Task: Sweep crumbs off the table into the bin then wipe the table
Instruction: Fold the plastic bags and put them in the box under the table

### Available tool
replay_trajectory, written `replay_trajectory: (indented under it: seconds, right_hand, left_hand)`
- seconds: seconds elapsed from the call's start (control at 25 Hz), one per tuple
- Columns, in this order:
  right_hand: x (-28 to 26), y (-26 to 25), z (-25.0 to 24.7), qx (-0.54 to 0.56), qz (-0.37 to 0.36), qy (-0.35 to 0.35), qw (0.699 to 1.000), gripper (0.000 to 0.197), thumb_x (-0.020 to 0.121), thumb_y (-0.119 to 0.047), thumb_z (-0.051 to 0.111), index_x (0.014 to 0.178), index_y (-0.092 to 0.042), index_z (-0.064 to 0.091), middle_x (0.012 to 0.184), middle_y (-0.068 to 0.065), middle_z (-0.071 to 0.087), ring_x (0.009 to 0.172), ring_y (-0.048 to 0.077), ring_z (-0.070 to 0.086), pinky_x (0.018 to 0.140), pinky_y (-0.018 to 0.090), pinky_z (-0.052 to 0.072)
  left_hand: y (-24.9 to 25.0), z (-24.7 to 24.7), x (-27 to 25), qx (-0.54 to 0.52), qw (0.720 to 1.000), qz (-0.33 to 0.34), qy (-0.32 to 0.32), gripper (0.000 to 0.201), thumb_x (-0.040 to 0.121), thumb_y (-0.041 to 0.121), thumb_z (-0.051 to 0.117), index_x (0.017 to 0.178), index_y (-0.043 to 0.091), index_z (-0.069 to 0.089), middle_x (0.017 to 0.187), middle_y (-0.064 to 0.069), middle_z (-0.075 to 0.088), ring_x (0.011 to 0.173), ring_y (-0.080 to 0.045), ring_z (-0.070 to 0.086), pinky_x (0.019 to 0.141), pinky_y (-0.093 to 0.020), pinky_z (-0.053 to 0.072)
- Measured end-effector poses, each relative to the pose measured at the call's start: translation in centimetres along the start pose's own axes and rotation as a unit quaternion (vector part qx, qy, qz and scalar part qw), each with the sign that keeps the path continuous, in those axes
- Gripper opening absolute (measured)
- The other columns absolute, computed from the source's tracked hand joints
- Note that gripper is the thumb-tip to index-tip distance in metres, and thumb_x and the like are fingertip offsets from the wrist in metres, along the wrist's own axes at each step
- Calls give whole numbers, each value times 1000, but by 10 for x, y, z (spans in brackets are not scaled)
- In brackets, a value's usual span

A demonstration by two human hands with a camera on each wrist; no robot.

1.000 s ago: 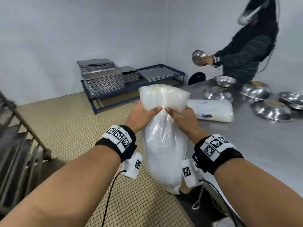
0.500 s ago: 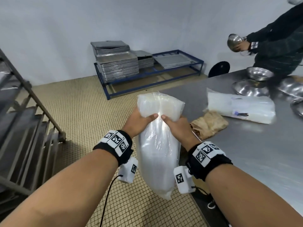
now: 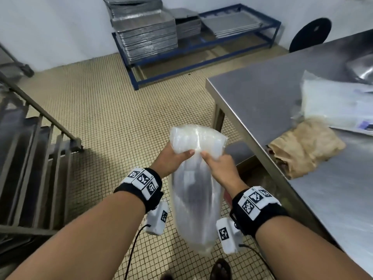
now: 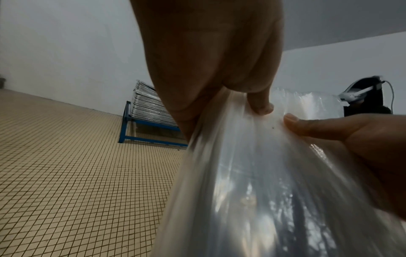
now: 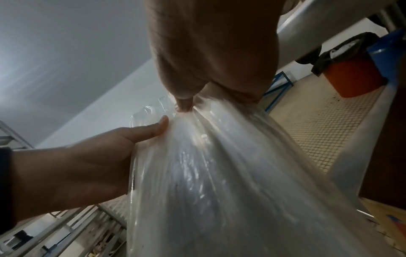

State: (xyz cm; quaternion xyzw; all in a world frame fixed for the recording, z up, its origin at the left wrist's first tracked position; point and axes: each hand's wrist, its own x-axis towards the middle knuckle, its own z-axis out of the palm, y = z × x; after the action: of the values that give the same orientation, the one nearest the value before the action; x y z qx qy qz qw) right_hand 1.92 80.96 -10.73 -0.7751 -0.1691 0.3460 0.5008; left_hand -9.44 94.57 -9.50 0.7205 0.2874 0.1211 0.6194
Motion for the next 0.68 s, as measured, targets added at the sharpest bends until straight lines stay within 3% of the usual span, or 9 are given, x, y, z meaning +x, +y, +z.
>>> replay_trajectory:
  seconds: [0.16, 0.36, 0.56, 0.68]
  right_hand:
    - [49, 39, 24, -7, 14, 29, 999, 32, 84, -48, 66, 102, -21, 64, 91, -2, 71, 90, 21, 68, 86, 45, 56]
    - [120, 88, 51, -37, 2, 71, 997, 45, 82, -55, 63, 107, -17, 65, 91, -2, 72, 86, 21, 68, 82, 45, 57]
    - [181, 137, 68, -31, -2, 105, 994, 35, 83, -55, 62, 99, -24, 58, 96, 1, 71, 89, 23, 68, 84, 46, 56]
    - [203, 165, 65, -45, -20, 138, 989, 32, 85, -53, 62, 93, -22, 60, 93, 1, 70, 87, 22, 67, 81, 38, 56]
  left_hand:
    - [-48, -3, 45, -2, 999, -15, -32, 38, 92, 17, 65, 128, 11, 55, 107, -3, 72, 94, -11, 71, 71, -19, 55]
    - [-116, -9, 115, 16, 998, 1, -63, 40, 92, 18, 65, 130, 11, 53, 110, -2, 71, 97, -11, 70, 81, -26, 58]
    - [-178, -1, 173, 52, 995, 27, -84, 40, 92, 25, 66, 129, 15, 55, 112, 1, 70, 101, -12, 68, 85, -29, 56]
    - [-202, 12, 195, 82, 990, 52, -100, 35, 91, 30, 66, 123, 19, 60, 108, 4, 72, 98, -9, 69, 88, -31, 56]
